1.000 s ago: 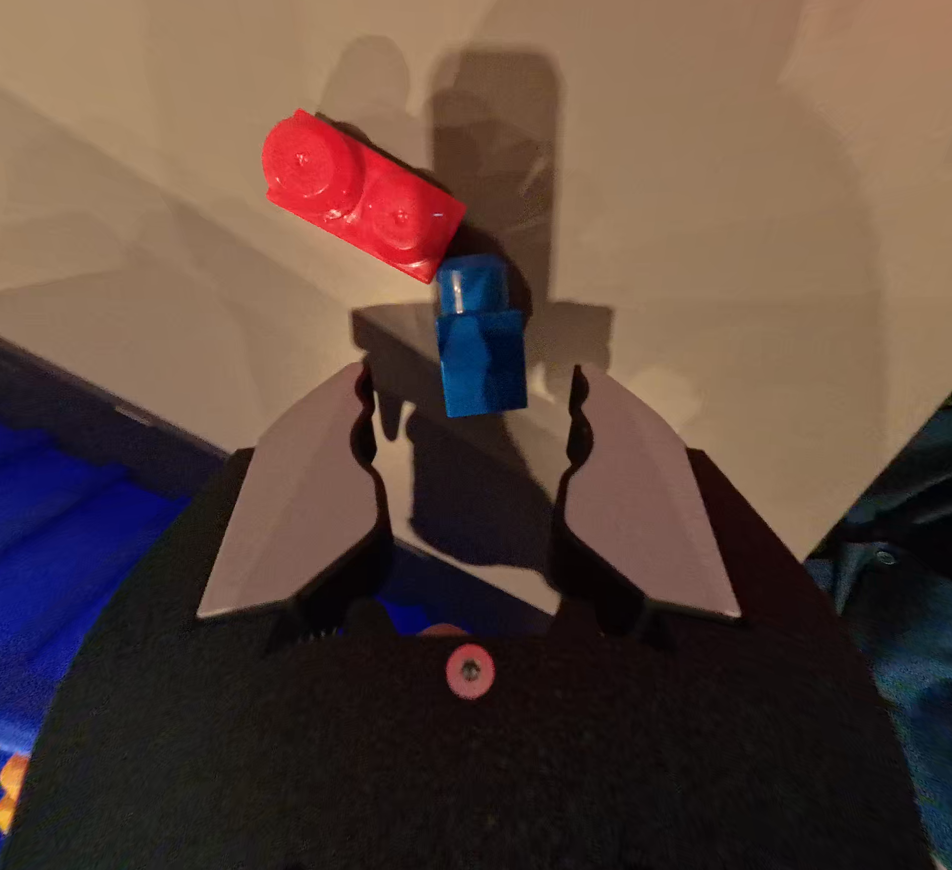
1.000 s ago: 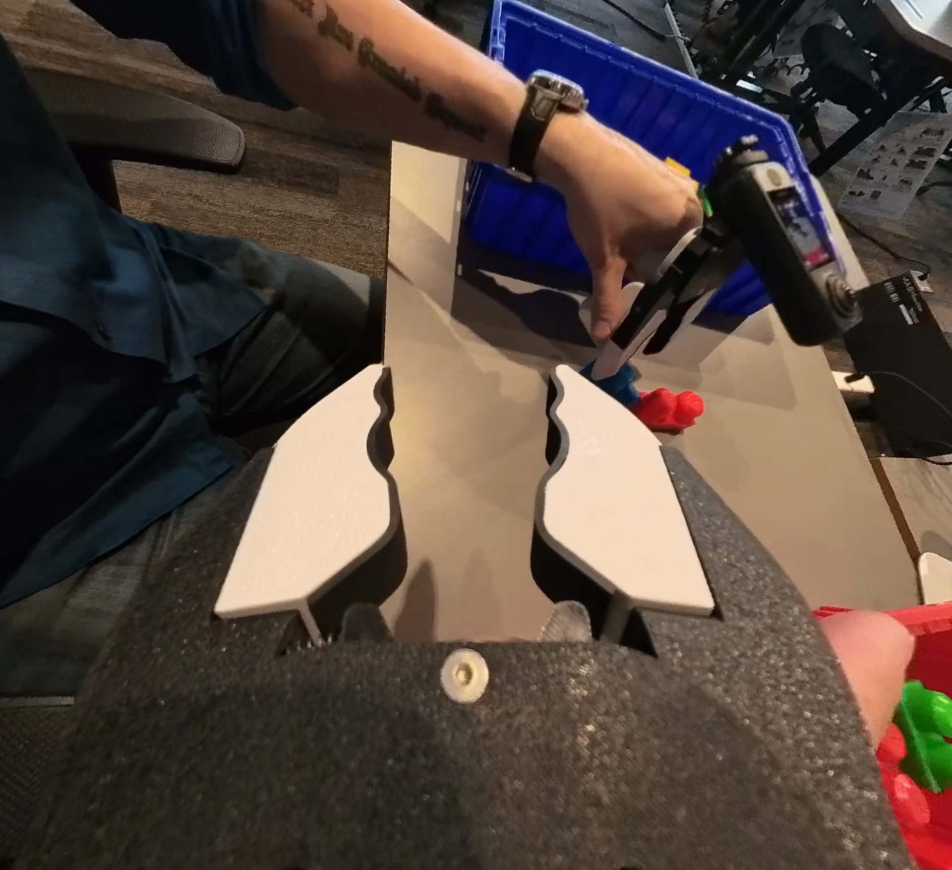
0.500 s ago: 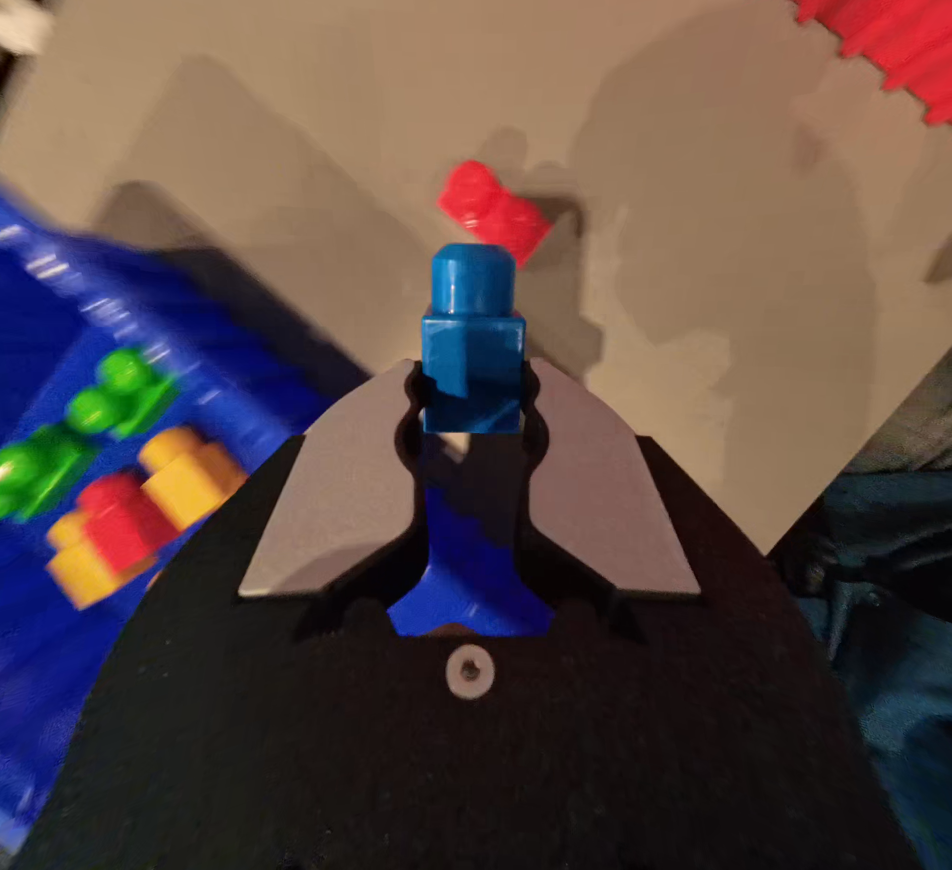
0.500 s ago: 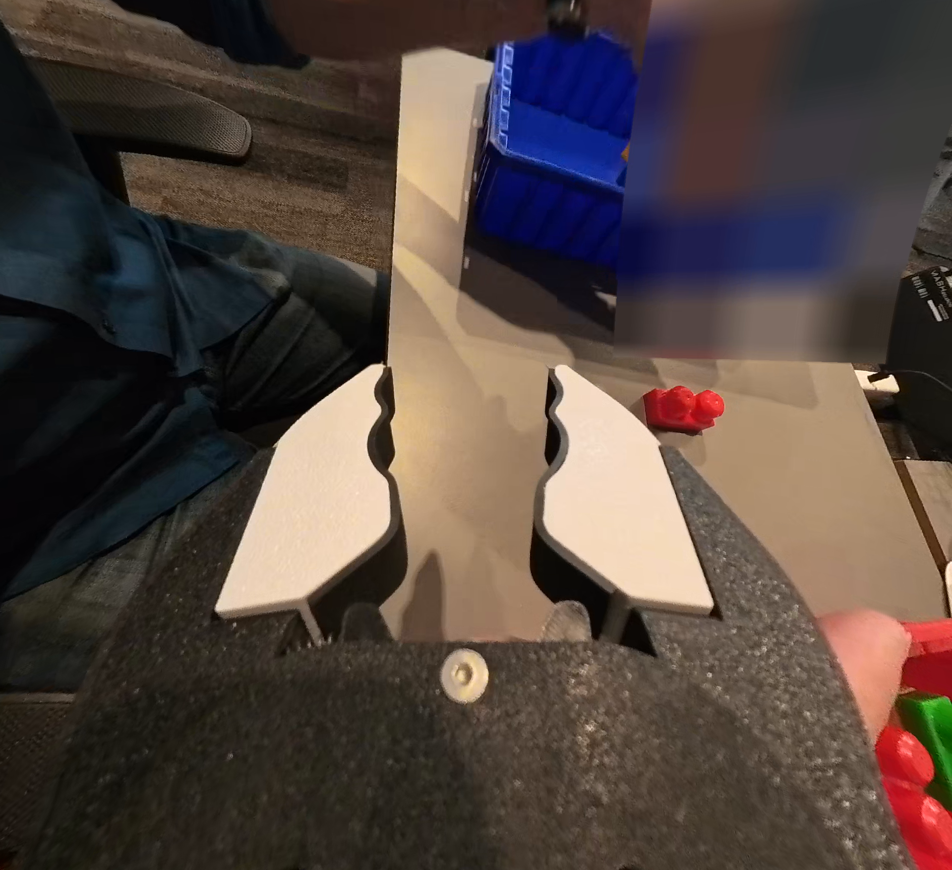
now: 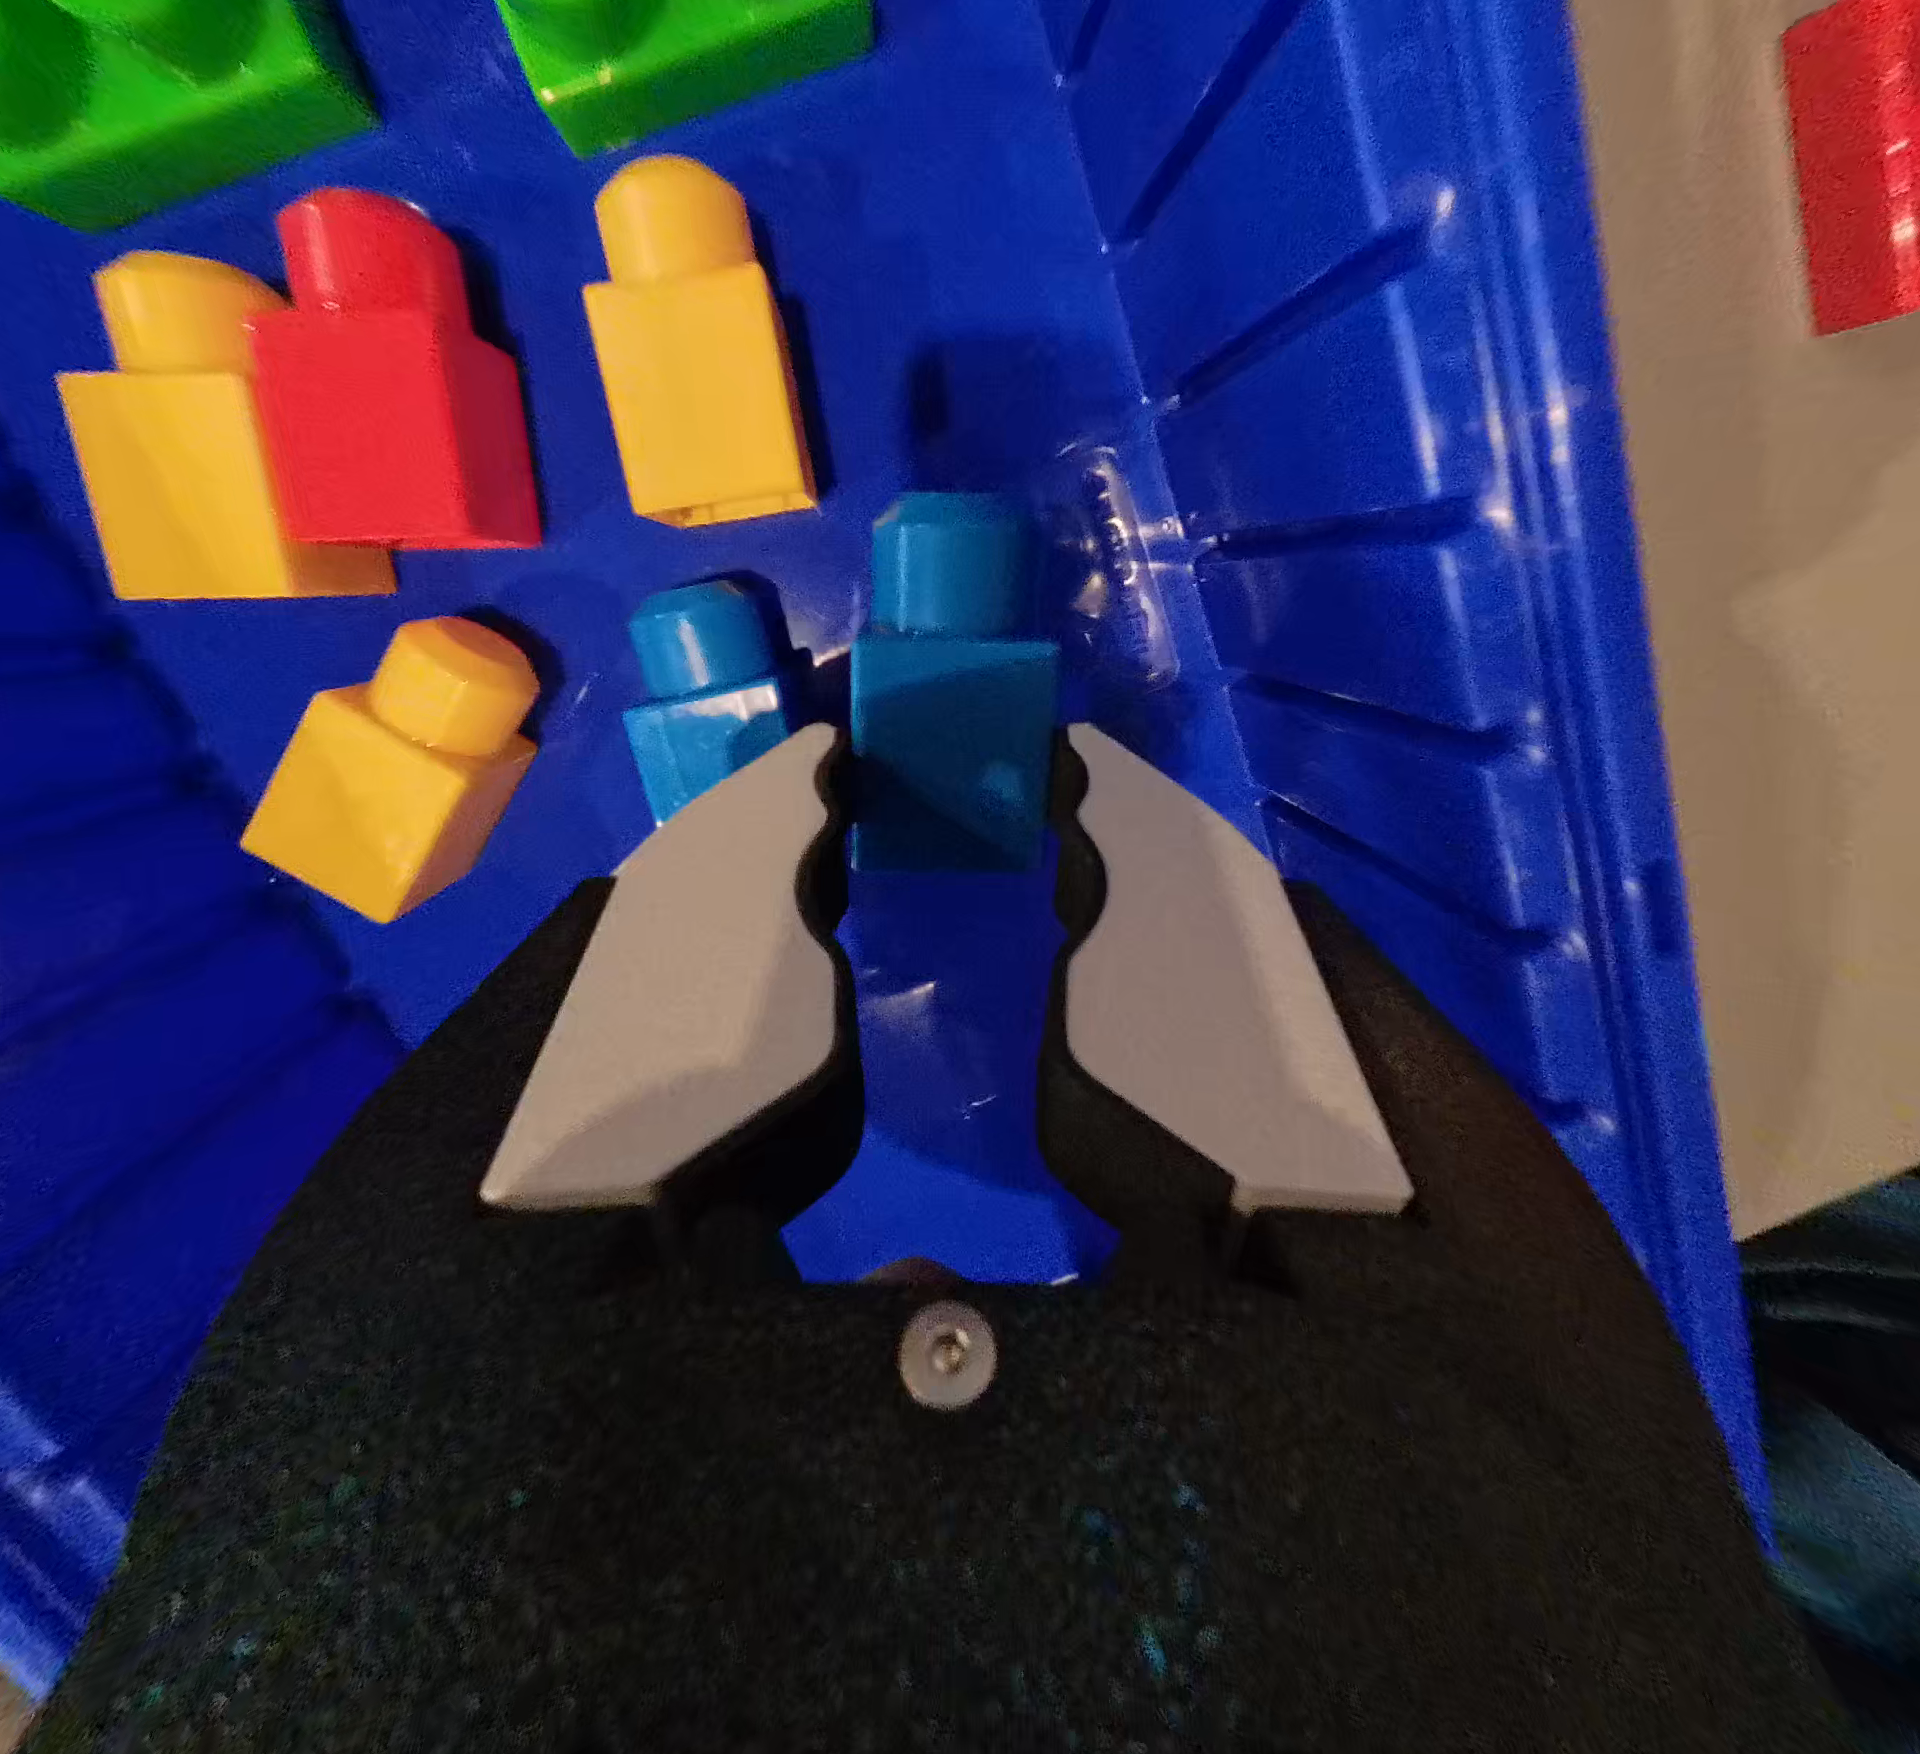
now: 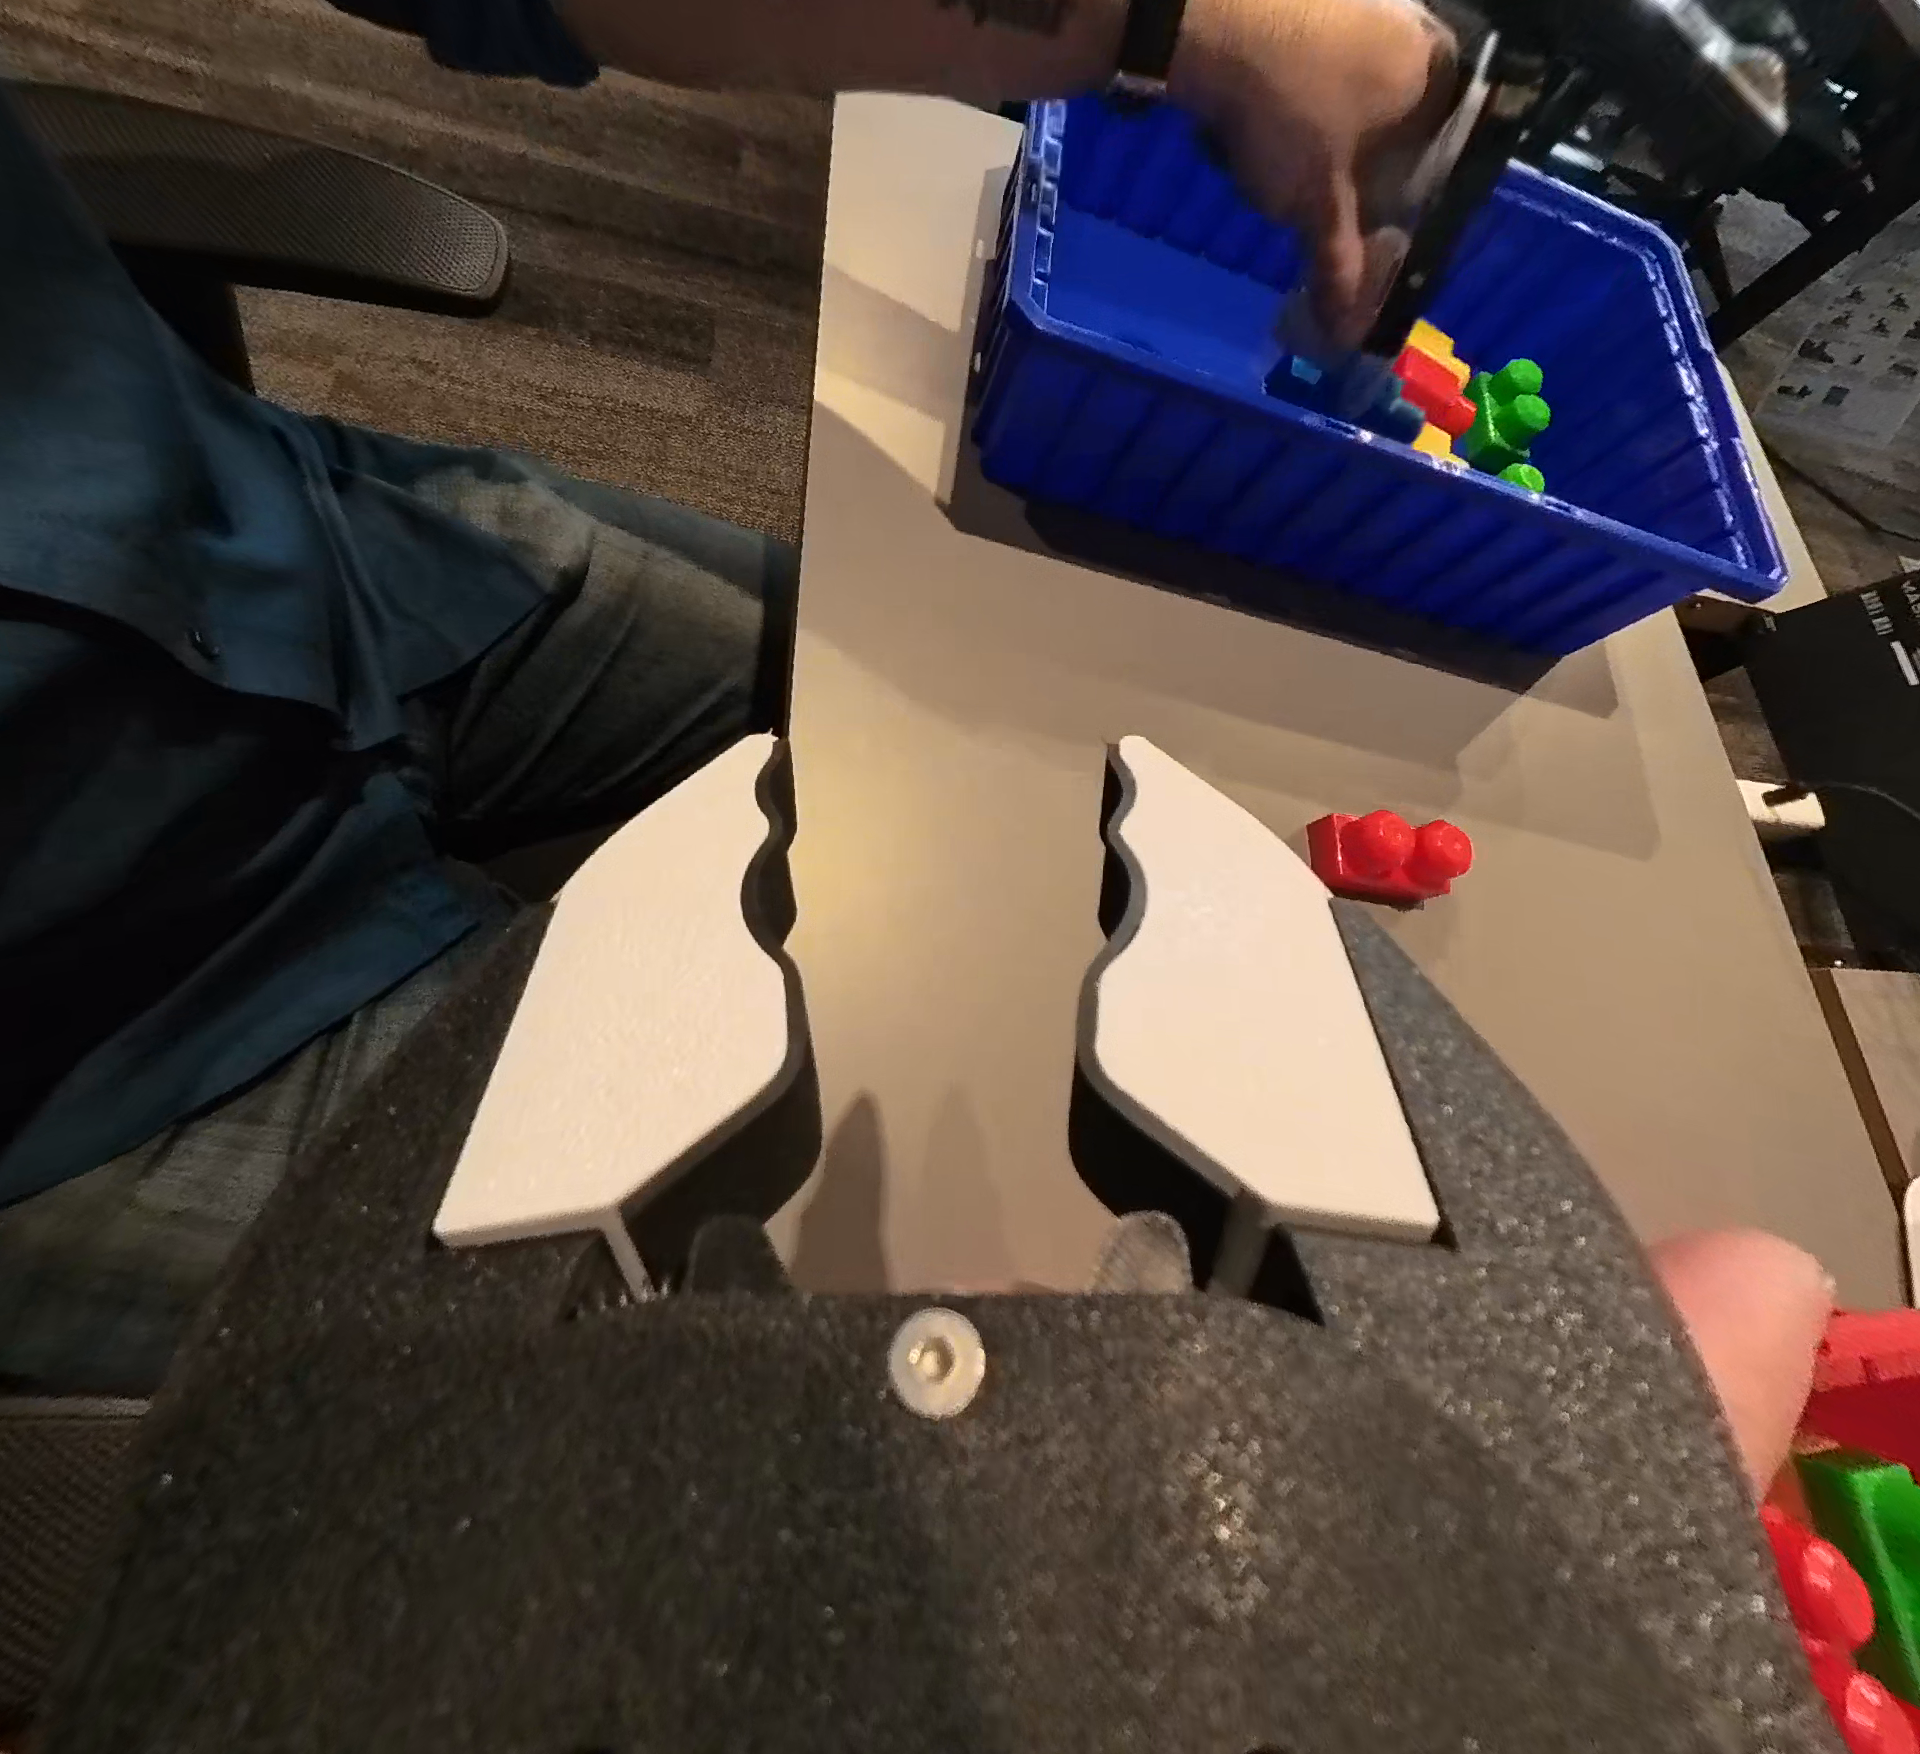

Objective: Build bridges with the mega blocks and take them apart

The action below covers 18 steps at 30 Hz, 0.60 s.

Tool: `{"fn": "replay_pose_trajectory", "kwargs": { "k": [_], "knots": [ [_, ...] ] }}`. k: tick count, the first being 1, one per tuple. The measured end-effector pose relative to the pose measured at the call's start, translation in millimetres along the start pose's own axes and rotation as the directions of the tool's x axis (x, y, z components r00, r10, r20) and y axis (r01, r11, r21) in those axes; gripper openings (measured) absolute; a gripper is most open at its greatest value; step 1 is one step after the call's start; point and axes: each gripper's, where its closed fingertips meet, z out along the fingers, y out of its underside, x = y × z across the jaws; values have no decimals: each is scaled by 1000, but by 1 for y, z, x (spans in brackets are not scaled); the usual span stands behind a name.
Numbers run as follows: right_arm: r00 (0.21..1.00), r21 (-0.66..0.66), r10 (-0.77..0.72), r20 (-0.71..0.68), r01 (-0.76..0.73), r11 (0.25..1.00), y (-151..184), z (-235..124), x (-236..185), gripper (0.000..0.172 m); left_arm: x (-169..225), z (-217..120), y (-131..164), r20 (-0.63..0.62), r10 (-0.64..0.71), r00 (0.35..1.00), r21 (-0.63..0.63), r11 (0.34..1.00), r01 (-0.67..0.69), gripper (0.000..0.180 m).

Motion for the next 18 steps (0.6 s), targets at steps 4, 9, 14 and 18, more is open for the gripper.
{"fn": "replay_pose_trajectory", "kwargs": {
  "k": [4,9,14,18],
  "knots": [
    [1000,-8,2,6,-2,1000,1,2,-1,57,1,22,9,16,-1,1000,-53,999,2,36],
    [1000,-14,7,15,-7,1000,4,3,-3,56,1,41,24,-35,-12,999,-111,994,8,50],
    [1000,-13,12,21,-12,1000,6,3,-4,56,0,0,4,-44,31,999,10,999,-31,78],
    [1000,-12,14,26,-14,1000,7,4,-2,56,41,-56,-40,-117,195,974,230,959,-165,79]
  ]
}}
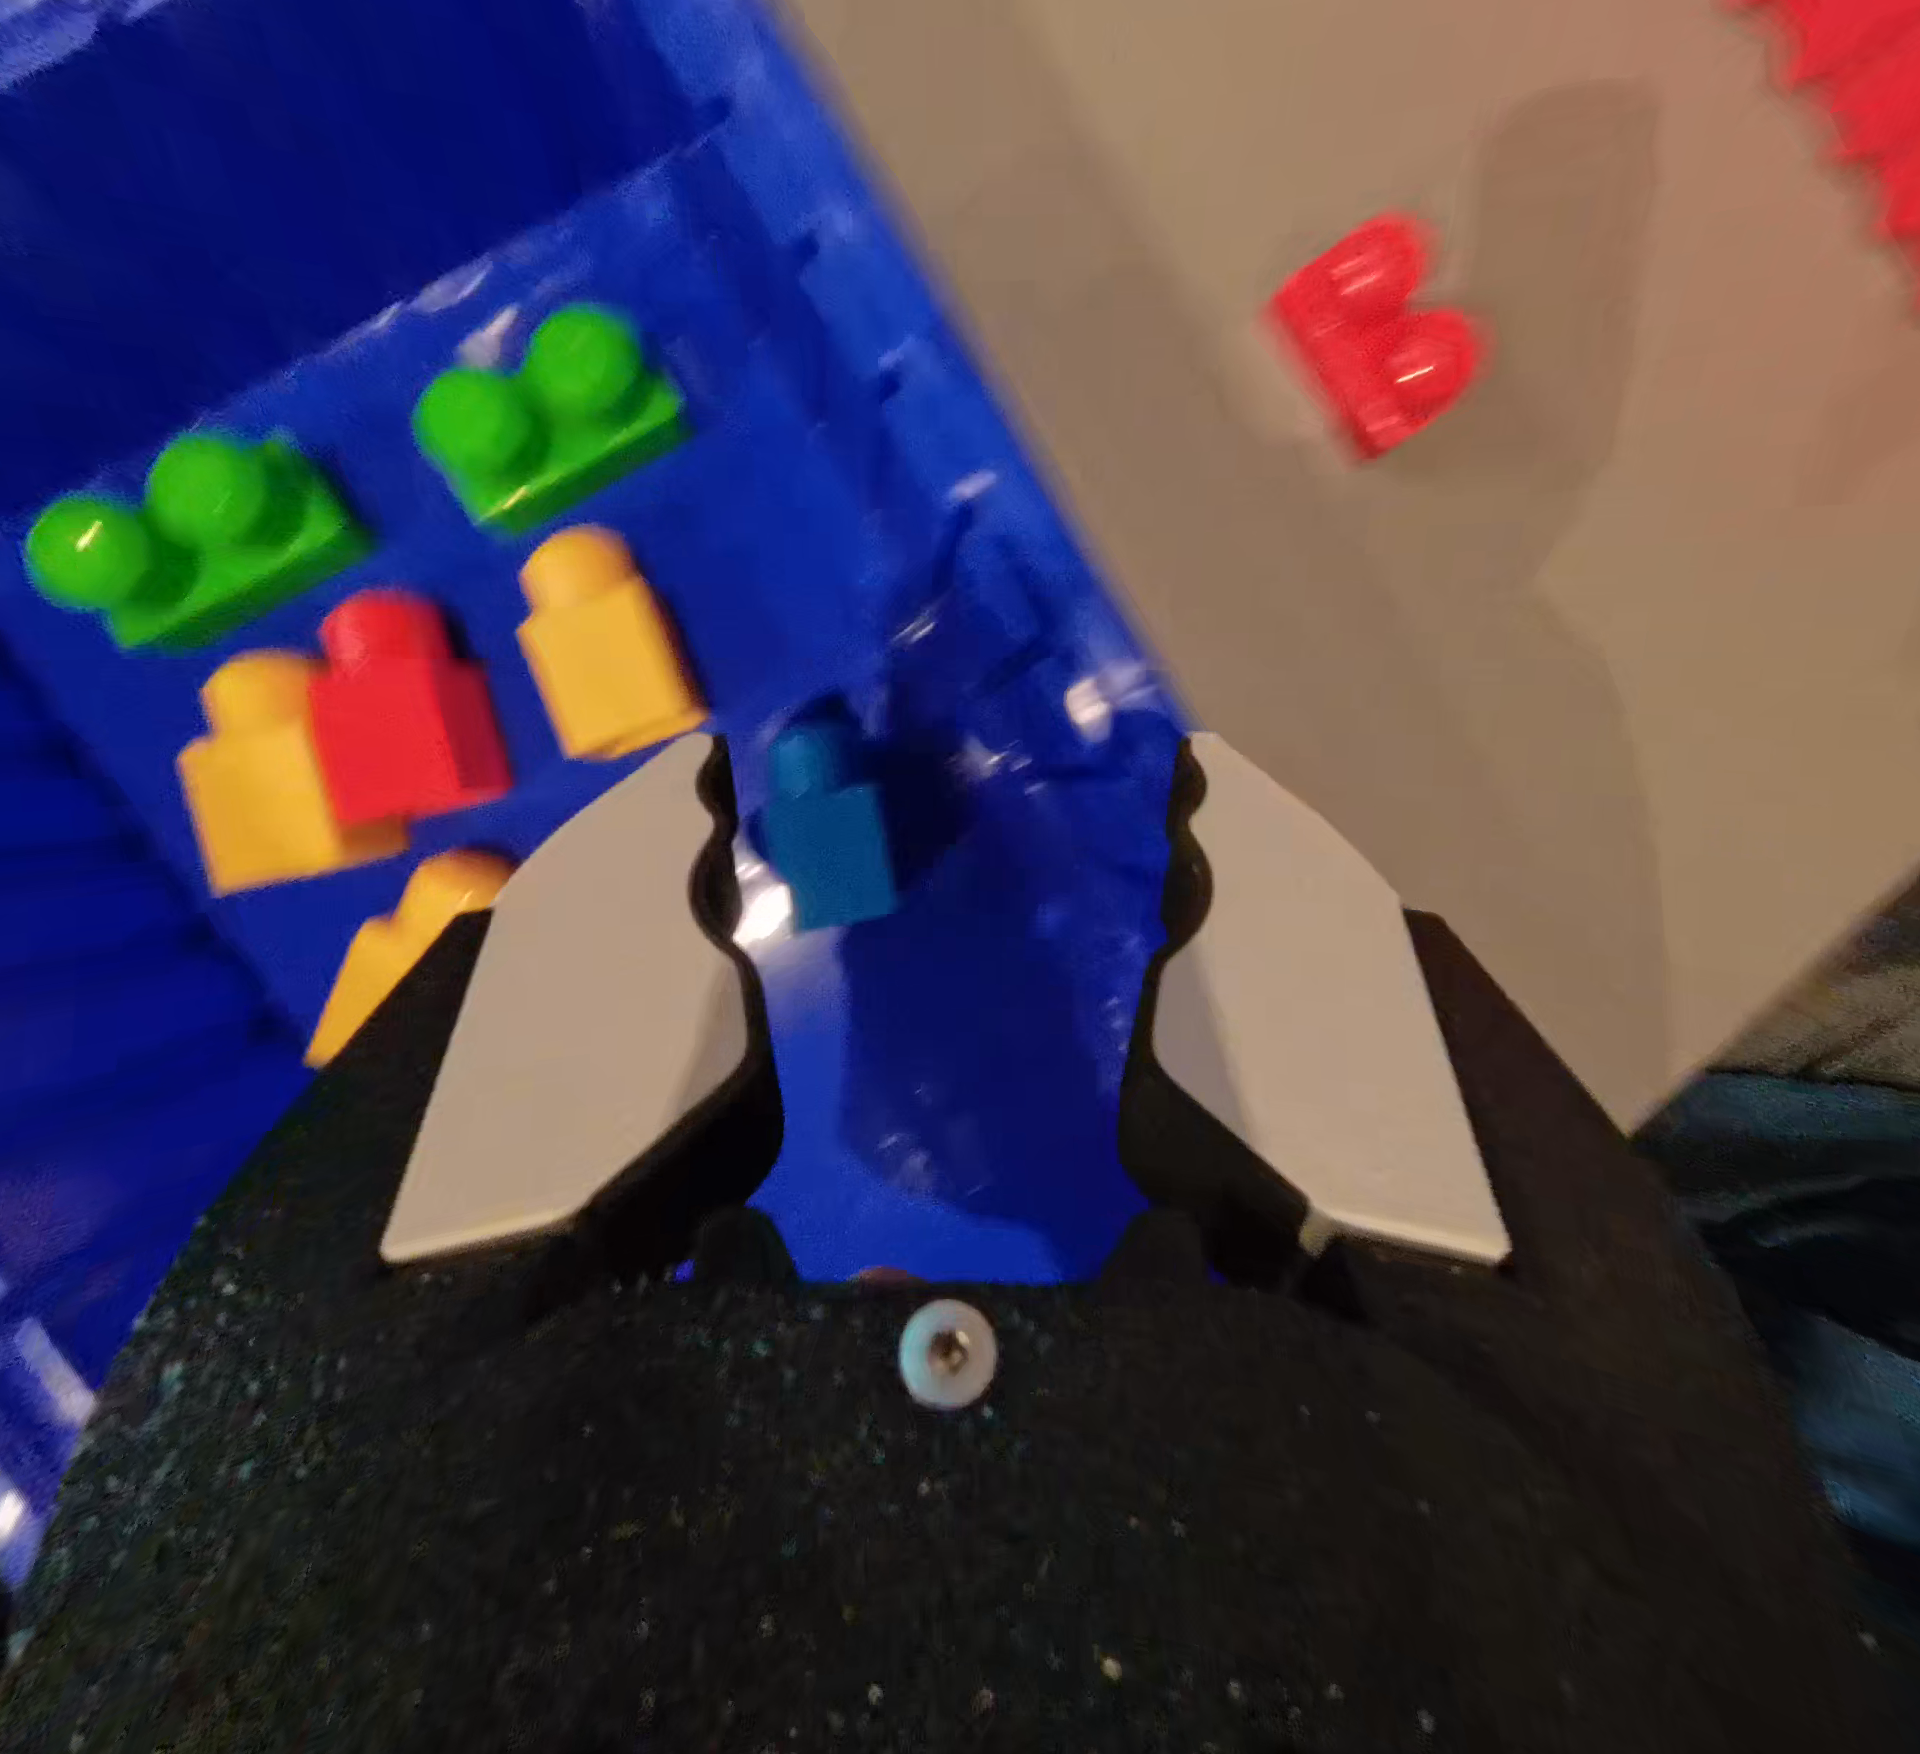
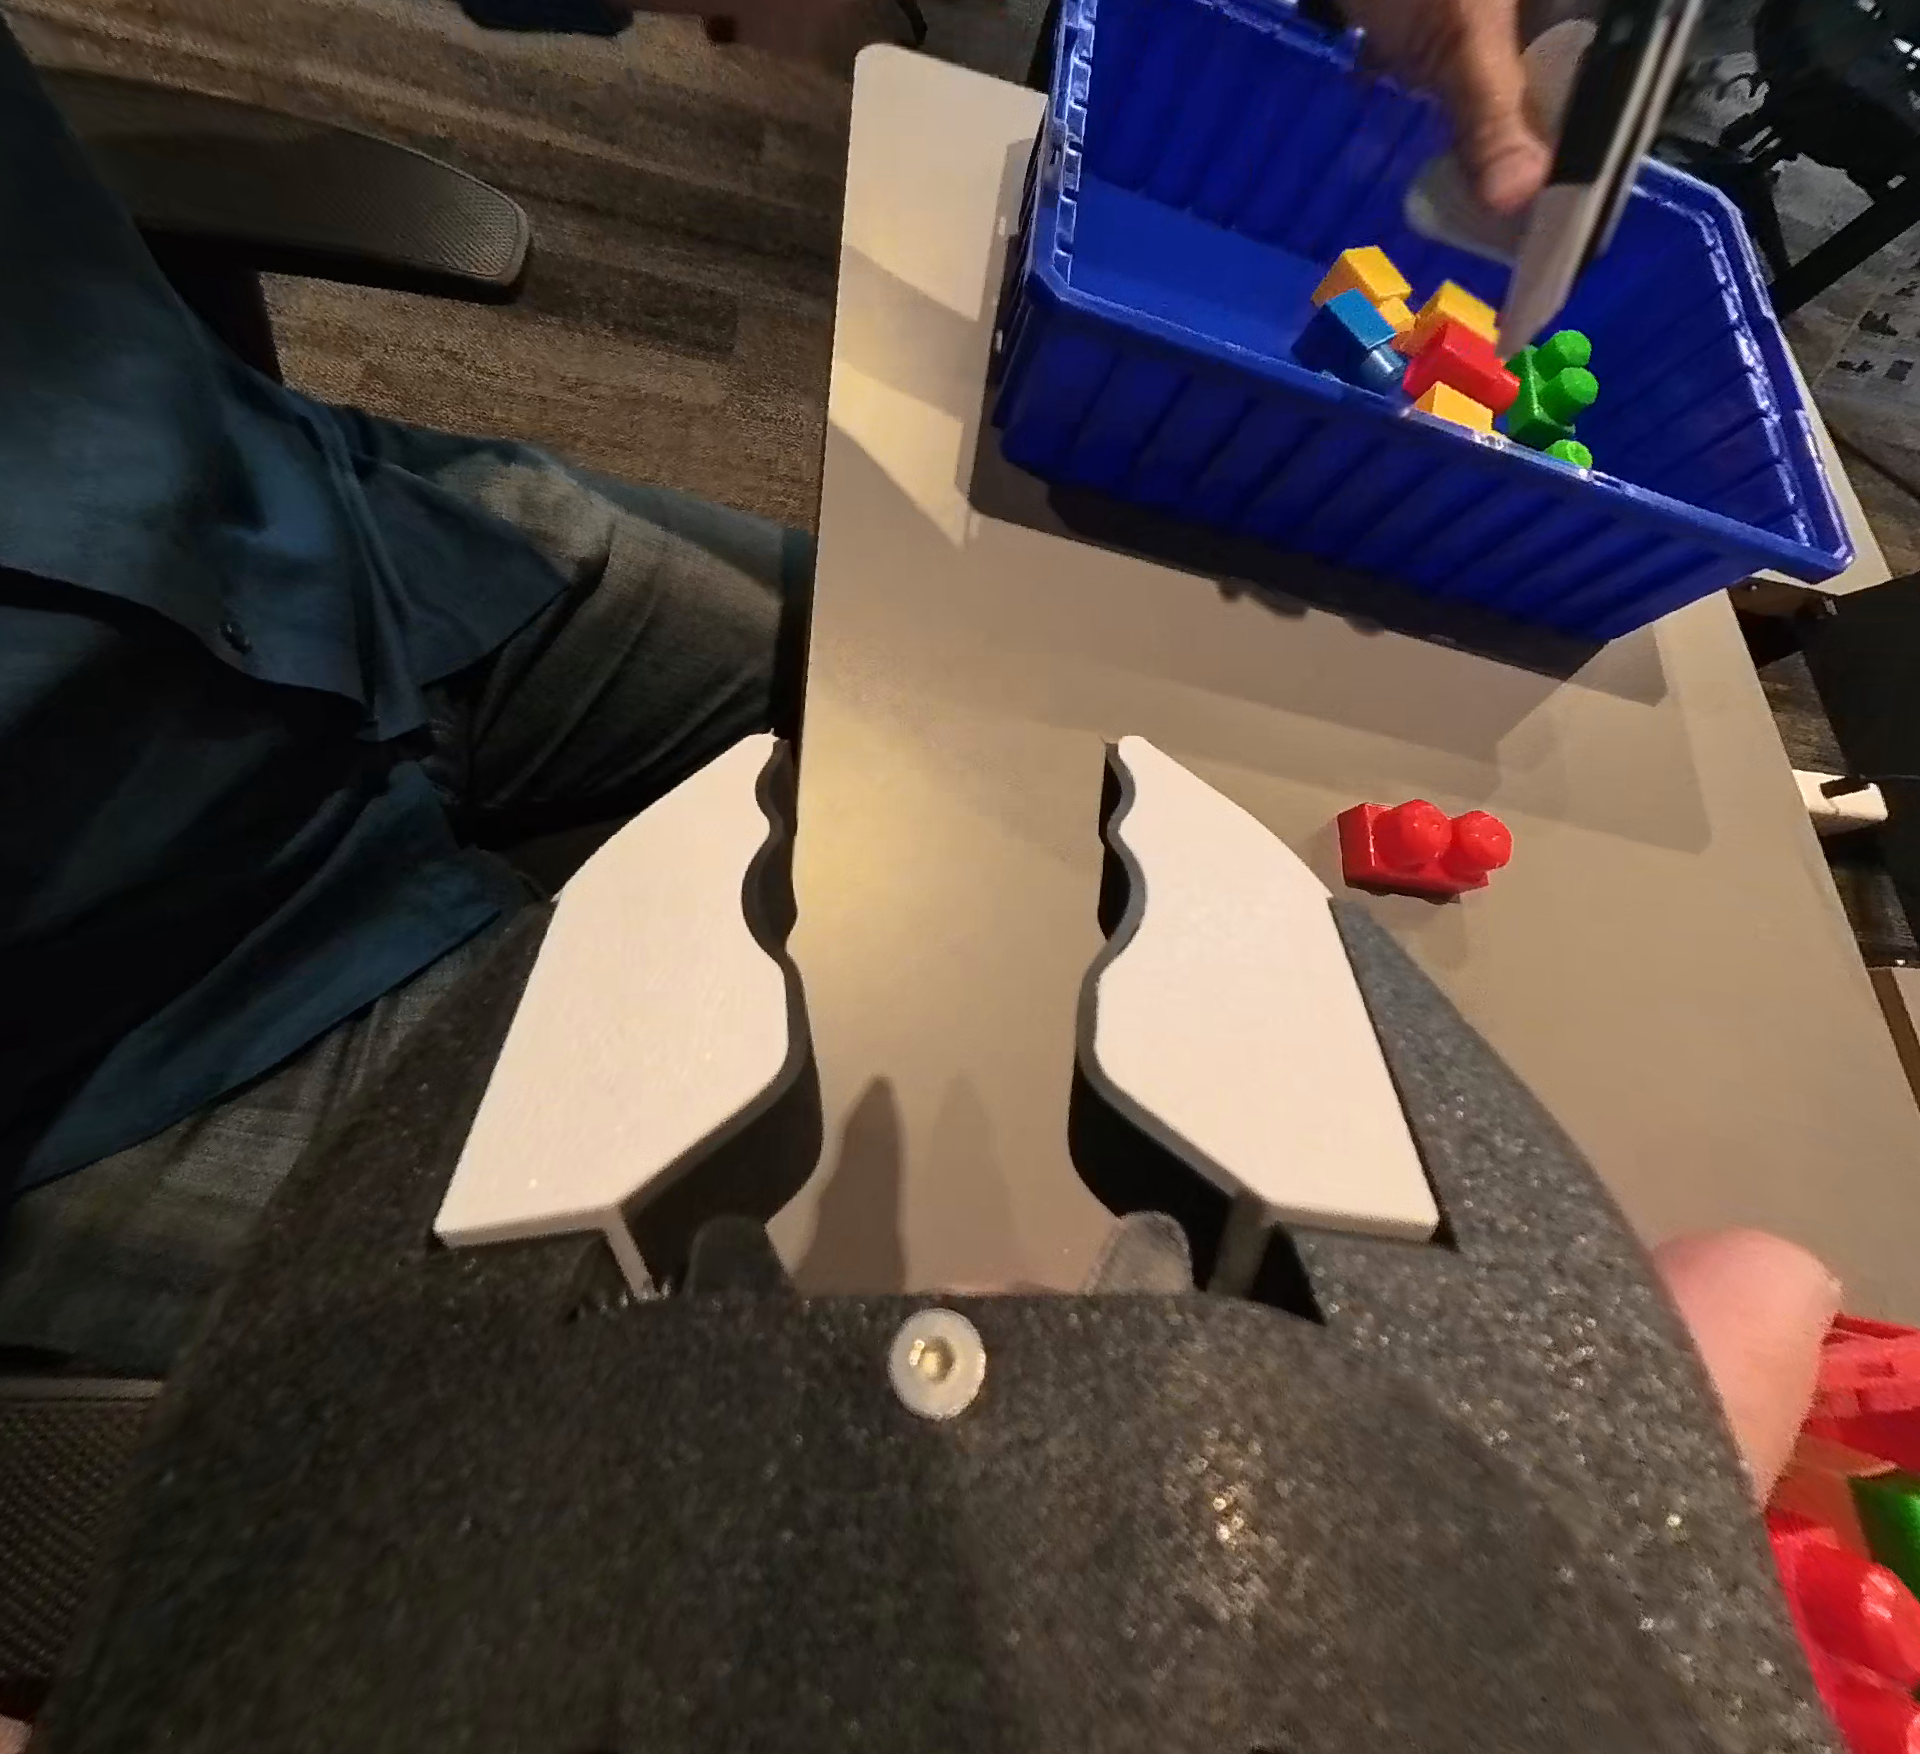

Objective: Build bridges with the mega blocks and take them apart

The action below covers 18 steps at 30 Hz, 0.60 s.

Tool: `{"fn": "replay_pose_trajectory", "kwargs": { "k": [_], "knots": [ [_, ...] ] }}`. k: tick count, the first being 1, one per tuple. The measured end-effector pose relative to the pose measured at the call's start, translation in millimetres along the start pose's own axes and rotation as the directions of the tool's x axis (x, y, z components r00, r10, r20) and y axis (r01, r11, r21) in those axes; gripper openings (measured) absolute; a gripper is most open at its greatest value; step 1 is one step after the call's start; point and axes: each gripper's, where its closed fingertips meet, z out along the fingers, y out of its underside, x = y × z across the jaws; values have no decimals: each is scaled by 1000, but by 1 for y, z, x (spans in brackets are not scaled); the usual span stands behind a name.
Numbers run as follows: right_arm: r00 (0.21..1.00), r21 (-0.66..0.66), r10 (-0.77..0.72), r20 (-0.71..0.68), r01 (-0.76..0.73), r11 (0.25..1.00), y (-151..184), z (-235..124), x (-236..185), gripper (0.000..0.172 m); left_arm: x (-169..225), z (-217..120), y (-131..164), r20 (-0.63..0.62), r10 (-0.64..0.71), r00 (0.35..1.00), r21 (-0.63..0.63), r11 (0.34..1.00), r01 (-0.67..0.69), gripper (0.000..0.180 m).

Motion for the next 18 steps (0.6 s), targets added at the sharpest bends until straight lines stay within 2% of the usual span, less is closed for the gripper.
{"fn": "replay_pose_trajectory", "kwargs": {
  "k": [1,2,3,4,6,9,12,14,18],
  "knots": [
    [1000,-2,0,1,0,1000,0,1,1,56,18,0,-12,-46,18,999,16,1000,-17,78],
    [1000,-5,1,2,-1,1000,0,2,1,56,35,3,-21,-75,29,997,15,999,-28,66],
    [1000,-8,1,3,-1,1000,0,3,1,56,51,10,-27,-91,30,995,-2,1000,-30,45],
    [1000,-10,1,4,-1,1000,0,3,1,56,66,20,-35,-99,25,995,-15,1000,-26,35],
    [1000,-15,1,5,-1,1000,1,4,0,56,92,46,-47,-78,6,997,-44,999,-10,32],
    [1000,-29,2,5,-2,1000,2,1,-2,56,124,89,-53,-45,-26,999,-132,991,20,44],
    [1000,-25,2,2,-2,1000,2,-3,-5,56,132,124,-53,22,-48,999,-211,976,52,60],
    [1000,-19,-1,0,1,1000,2,-6,-7,56,136,138,-54,20,-100,995,-224,969,102,71],
    [1000,-18,-3,1,3,1000,4,-10,-11,56,132,154,-52,62,-138,988,-243,958,149,74]
  ]
}}
